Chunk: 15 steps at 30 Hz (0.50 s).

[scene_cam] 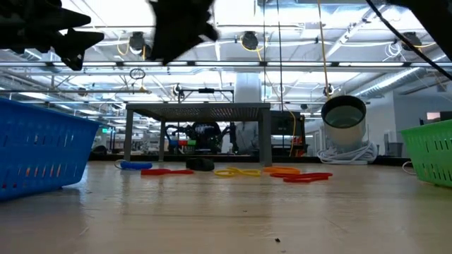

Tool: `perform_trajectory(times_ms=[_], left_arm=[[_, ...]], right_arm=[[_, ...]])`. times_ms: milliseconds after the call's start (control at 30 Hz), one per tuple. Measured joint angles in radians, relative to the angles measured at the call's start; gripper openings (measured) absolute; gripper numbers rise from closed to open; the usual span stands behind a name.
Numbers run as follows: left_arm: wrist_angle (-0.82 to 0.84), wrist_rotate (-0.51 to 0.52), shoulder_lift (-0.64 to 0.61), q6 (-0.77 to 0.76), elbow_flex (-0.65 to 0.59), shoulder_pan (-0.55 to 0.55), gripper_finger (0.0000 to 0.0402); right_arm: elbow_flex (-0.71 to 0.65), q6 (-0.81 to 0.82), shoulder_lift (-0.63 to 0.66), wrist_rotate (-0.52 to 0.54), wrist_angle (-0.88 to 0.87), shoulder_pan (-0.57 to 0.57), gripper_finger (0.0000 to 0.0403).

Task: Pick & Place Office Desk Supplies
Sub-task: Put the red spring keychain into the red bin

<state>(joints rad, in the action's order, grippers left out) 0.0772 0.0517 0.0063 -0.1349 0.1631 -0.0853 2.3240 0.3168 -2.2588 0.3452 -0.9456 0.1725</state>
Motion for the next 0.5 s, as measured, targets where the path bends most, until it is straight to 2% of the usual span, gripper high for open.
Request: perform_trajectory(times_ms=[167, 500], left_arm=[[-0.001, 0.000, 0.000, 0.000, 0.000, 0.000, 0.0198], [0.000, 0.000, 0.000, 0.000, 0.000, 0.000, 0.0198]], right_arm=[[-0.189, 0.146, 0.145, 0.054, 0.014, -0.022, 0.0123], [-0.792, 0.564, 0.539, 0.047, 0.127, -0.017, 0.0125]])
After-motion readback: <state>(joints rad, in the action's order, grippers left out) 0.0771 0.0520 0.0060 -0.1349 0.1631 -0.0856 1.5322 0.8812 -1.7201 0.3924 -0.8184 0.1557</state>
